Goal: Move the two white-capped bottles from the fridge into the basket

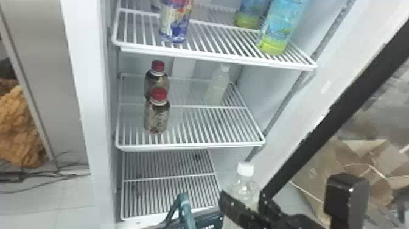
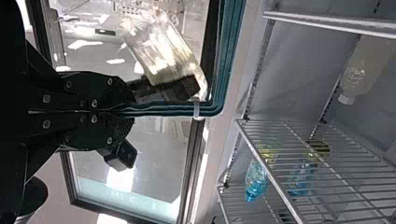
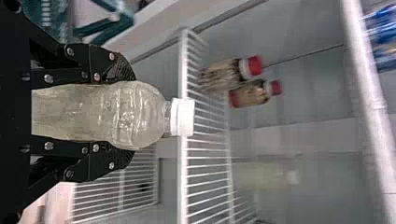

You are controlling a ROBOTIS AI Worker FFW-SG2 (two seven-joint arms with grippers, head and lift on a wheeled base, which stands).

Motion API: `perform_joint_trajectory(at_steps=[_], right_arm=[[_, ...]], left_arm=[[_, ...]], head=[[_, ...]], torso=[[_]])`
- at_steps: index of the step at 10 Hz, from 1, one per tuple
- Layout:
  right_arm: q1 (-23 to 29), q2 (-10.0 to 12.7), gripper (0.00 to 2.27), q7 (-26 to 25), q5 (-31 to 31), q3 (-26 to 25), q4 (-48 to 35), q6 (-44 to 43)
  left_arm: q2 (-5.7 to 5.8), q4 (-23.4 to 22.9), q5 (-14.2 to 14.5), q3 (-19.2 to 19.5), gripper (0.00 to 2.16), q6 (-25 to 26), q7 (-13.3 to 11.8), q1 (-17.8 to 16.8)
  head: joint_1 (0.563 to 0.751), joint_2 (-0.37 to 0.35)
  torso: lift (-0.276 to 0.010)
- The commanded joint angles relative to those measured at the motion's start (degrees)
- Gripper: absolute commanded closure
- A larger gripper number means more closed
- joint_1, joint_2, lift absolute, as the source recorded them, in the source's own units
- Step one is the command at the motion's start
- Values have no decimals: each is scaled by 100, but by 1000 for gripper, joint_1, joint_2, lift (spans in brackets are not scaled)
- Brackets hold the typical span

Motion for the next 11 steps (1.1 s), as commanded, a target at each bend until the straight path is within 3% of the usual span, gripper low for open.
perform_joint_trajectory(at_steps=[1, 5, 7, 8, 11], right_arm=[[17, 11, 909, -50, -113, -18, -32, 519], [-25, 38, 843, -138, -124, -86, -32, 1096], [-109, 38, 489, -129, -136, -98, -32, 1096], [-109, 38, 375, -129, -101, -86, -32, 969], [-194, 55, 354, -138, -10, -86, -32, 167]], left_arm=[[-1, 0, 1, 1, 1124, 2, 0, 1], [-1, 0, -10, 1, 1124, 2, 0, 1], [-1, 0, 1, 12, 1124, 2, 0, 1], [-1, 0, 1, 12, 1124, 2, 0, 15], [-1, 0, -10, 12, 1124, -12, 0, 1]], head=[[695, -350], [695, -350], [695, -350], [695, -350], [695, -350]], torso=[[-260], [-260], [-260], [-260], [-260]])
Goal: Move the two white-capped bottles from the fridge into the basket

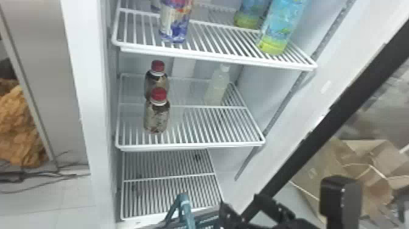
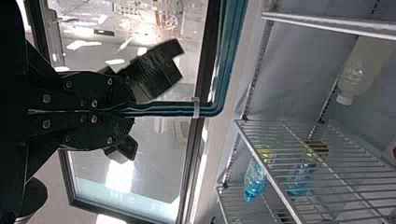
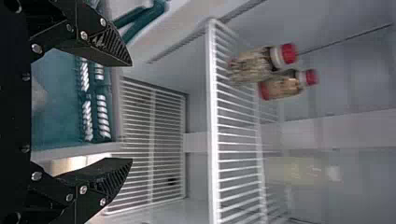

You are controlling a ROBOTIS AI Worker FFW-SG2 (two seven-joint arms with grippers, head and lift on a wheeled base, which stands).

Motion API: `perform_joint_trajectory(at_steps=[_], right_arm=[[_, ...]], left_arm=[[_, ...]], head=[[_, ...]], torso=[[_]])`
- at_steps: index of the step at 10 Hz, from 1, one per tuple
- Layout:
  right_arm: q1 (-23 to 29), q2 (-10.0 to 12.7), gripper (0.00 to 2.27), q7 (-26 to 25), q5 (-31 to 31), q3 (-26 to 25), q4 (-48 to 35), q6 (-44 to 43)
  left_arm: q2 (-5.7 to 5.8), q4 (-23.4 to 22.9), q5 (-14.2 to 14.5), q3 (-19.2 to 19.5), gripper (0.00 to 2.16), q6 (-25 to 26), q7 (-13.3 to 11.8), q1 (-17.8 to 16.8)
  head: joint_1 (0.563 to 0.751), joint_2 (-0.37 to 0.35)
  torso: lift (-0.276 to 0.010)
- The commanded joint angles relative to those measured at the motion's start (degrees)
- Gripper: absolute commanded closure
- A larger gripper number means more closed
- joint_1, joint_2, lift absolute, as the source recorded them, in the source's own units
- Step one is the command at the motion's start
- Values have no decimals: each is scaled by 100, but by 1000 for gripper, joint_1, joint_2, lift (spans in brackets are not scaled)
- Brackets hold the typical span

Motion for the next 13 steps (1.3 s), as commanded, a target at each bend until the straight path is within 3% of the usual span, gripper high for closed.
perform_joint_trajectory(at_steps=[1, 7, 8, 11, 13], right_arm=[[-114, 9, 352, -3, 167, -11, 1, -533], [-1056, -8, 219, 6, 727, -68, 1280, -2347], [-1295, -26, 140, 59, 852, -57, 1646, -2797], [-2308, -35, 64, 832, 921, -126, 3685, -4640], [-2674, -43, 62, 929, 944, -80, 4332, -5062]], left_arm=[[0, -1, 7, 0, 1124, 6, -1, -12], [0, 28, 18, -23, 1122, 6, 7, -26], [0, 28, 18, -23, 1124, 6, 7, -26], [0, 42, 41, -35, 1124, 6, 7, -26], [-17, 42, 53, -35, 1122, -8, 7, -26]], head=[[695, -350], [695, -350], [695, -350], [695, -350], [695, -350]], torso=[[-260], [-260], [-260], [-260], [-260]])
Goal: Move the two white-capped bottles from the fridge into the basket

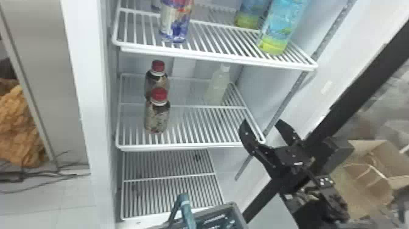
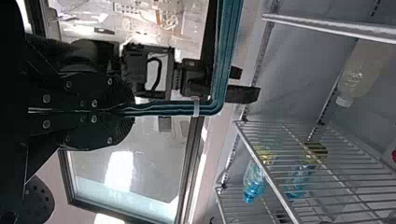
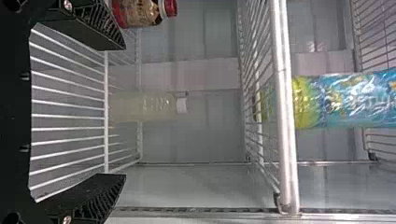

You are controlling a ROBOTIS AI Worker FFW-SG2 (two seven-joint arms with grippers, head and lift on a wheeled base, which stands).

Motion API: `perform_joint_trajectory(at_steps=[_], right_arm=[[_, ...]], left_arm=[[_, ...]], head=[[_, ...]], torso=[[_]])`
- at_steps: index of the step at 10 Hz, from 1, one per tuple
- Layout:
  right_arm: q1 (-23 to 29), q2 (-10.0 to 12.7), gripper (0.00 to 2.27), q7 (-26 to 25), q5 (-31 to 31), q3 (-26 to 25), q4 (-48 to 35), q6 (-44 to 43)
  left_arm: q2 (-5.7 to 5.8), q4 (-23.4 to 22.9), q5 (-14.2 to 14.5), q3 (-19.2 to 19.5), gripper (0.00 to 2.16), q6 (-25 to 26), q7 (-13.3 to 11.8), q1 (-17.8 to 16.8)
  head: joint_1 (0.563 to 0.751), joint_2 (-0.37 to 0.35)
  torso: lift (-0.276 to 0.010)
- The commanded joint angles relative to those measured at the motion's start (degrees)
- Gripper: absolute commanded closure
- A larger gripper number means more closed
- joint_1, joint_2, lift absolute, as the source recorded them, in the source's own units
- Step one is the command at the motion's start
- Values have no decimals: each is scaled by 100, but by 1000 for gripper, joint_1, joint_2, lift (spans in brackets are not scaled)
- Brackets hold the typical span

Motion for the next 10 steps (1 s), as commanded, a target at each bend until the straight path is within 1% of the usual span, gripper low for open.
perform_joint_trajectory(at_steps=[1, 3, 10], right_arm=[[-338, -40, 64, 89, 18, 66, 542, -285], [-689, -111, 62, 185, 18, 203, 1006, -468], [-1842, -163, 61, 221, 41, 637, 2539, -1016]], left_arm=[[-7, 0, 2, 1, 1122, -3, 0, 0], [-16, 0, 2, 1, 1124, -3, 0, 0], [-25, 0, -21, -22, 1124, 11, 0, -28]], head=[[695, -350], [695, -350], [695, -350]], torso=[[-260], [-260], [-260]])
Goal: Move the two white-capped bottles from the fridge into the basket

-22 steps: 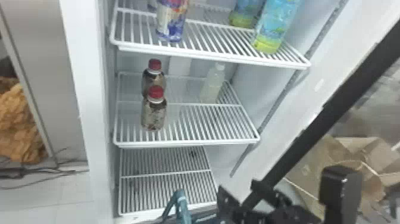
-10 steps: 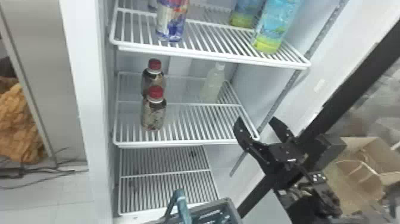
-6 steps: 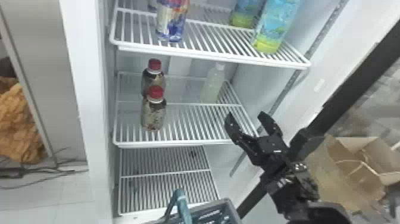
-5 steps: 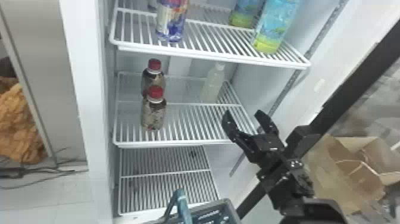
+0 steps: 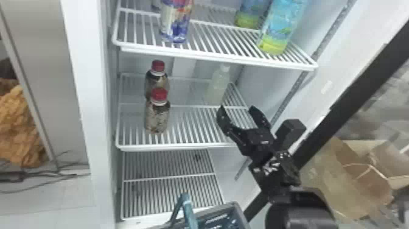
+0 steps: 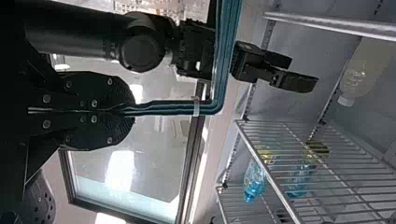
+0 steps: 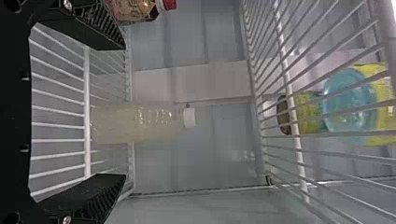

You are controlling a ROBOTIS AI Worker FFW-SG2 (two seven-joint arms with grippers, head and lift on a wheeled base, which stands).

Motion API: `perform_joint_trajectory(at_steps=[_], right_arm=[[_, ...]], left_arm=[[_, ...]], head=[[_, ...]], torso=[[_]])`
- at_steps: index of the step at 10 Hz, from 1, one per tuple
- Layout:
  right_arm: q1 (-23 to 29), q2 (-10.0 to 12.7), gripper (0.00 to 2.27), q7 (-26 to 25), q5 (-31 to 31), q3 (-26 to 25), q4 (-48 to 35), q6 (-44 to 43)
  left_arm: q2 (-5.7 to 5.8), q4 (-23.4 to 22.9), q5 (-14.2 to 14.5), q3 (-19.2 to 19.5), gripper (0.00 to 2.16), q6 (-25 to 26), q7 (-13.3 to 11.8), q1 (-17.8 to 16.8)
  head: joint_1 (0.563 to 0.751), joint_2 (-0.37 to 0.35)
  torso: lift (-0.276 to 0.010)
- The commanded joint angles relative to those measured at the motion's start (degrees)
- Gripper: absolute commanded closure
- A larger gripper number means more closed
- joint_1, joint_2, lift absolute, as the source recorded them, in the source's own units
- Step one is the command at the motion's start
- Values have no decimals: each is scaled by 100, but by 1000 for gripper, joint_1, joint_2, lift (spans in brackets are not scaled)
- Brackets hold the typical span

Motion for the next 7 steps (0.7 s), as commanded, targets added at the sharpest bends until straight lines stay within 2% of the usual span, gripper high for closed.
perform_joint_trajectory(at_steps=[1, 7], right_arm=[[-276, -12, 61, 0, 42, 59, 329, -76], [-1190, -99, 50, -97, 134, 345, 1342, -90]], left_arm=[[0, 0, 0, -15, 1124, 0, 0, -8], [0, 14, 0, -38, 1122, 0, 9, -51]], head=[[695, -350], [695, -350]], torso=[[-260], [-260]])
